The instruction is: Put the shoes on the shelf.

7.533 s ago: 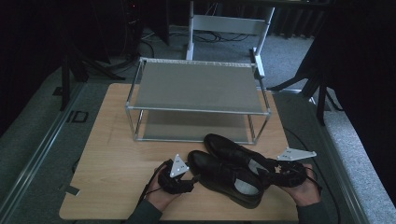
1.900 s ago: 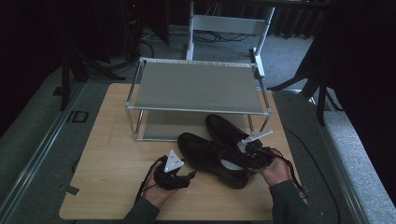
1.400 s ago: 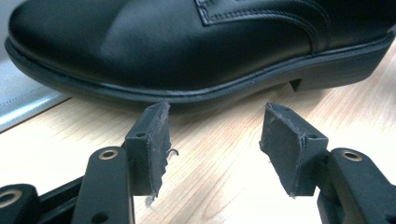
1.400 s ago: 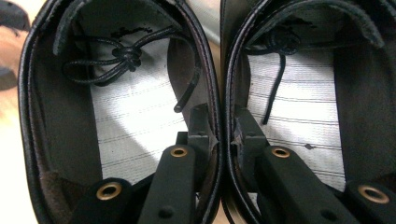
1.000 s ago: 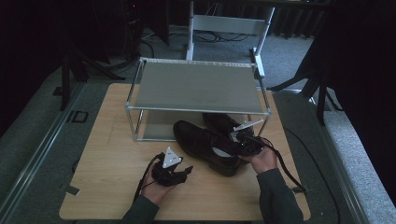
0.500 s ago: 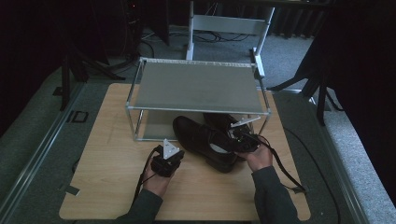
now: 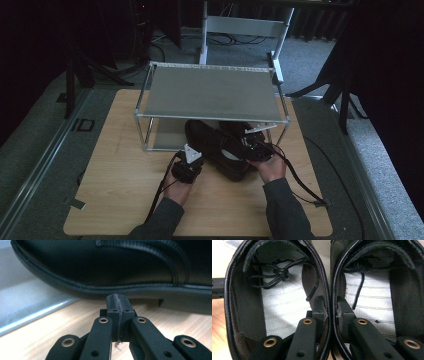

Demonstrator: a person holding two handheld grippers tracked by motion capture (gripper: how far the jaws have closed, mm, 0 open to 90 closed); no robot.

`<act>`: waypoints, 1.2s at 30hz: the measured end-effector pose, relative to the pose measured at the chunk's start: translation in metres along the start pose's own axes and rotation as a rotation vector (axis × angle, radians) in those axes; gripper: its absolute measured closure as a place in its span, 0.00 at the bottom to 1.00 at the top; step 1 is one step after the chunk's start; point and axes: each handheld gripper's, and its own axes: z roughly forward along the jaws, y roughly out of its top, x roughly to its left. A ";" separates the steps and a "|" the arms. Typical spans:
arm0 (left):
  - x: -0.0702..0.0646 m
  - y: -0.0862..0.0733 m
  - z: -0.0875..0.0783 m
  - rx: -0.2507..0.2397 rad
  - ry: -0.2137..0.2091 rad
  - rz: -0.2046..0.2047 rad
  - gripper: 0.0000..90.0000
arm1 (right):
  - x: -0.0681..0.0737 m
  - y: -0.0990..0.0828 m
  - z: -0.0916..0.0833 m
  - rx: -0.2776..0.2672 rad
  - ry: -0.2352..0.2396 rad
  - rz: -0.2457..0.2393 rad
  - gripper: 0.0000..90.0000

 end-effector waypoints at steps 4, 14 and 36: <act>0.000 0.007 0.007 0.004 0.005 0.006 1.00 | 0.004 -0.002 0.002 -0.023 -0.025 0.000 0.89; 0.012 0.018 0.021 -0.006 0.032 -0.023 1.00 | 0.017 0.004 0.005 -0.072 -0.080 -0.027 0.89; 0.001 0.037 0.053 -0.037 0.122 -0.027 1.00 | 0.010 0.010 0.028 -0.153 -0.141 0.108 0.89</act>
